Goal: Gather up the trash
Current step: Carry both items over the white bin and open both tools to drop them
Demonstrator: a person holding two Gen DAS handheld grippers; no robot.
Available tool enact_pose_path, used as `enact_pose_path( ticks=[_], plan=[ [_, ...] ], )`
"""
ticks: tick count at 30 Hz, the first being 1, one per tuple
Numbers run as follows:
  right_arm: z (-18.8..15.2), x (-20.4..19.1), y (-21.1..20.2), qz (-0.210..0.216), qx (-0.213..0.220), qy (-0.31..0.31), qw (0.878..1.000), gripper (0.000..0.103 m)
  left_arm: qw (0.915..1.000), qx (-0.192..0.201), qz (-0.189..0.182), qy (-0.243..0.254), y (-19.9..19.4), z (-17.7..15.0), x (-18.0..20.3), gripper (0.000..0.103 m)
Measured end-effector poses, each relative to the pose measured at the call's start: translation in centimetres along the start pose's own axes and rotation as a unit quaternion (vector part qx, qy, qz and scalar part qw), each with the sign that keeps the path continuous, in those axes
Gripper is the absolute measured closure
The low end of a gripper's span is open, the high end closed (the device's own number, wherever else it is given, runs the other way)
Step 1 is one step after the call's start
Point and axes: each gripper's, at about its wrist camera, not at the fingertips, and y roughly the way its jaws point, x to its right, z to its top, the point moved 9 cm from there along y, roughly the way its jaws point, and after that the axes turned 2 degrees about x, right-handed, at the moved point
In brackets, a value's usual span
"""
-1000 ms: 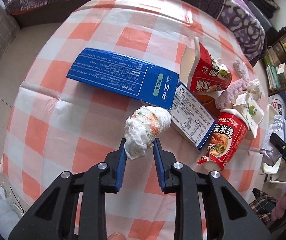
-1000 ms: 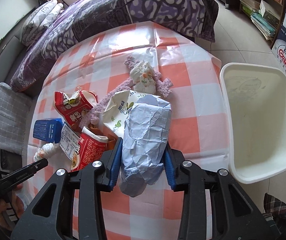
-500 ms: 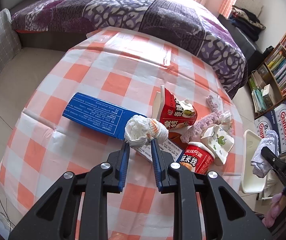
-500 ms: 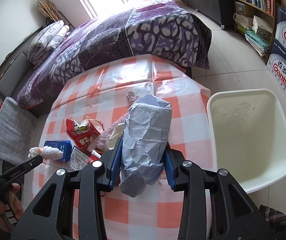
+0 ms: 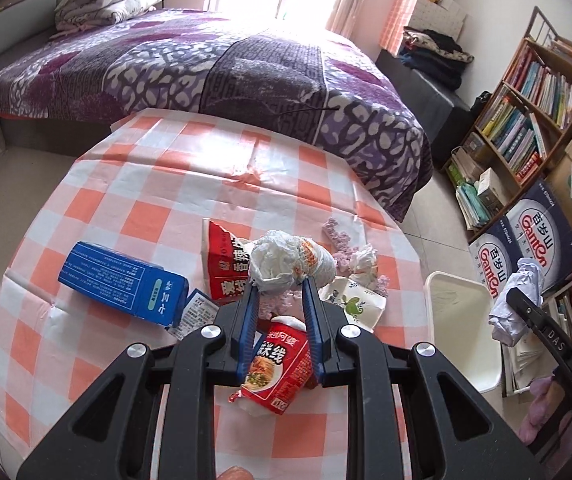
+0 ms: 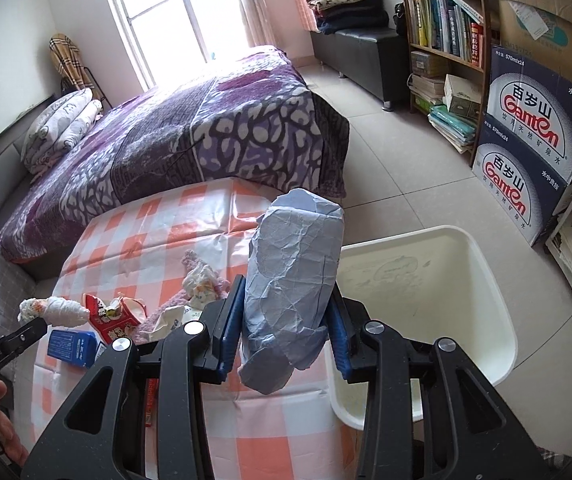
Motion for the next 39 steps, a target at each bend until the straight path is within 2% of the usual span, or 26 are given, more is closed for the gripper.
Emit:
enact_pose_path(
  ticks=[11,22,26,32,39],
  plan=[
    [1.7,5.8,-1.3,-0.063,0.037,0.026,0.997,0.067,0.9987,0.007,-0.034,0.037,2.0,-0.6,6.8,0.08],
    [1.8,11.0,-1.4,-0.111,0.024,0.059,0.992,0.066,0.9942,-0.005,-0.071,0.081,3.6,-1.7,13.9,0.08],
    [2.0,12.8,-1.6,-0.12,0.017,0.083,0.989,0.061,0.9921,-0.012,-0.085,0.091,4.3,-2.3,16.2,0.08],
    [2.4,15.1,-2.2,-0.135,0.019,0.116,0.984,0.042,0.9881,-0.019,-0.102,0.114,4.9,-3.5,19.4,0.08],
    [3.4,17.3,-3.2,-0.143,0.031,0.148,0.978,0.033,0.9823,-0.037,-0.123,0.137,5.4,-5.1,23.0,0.08]
  ],
)
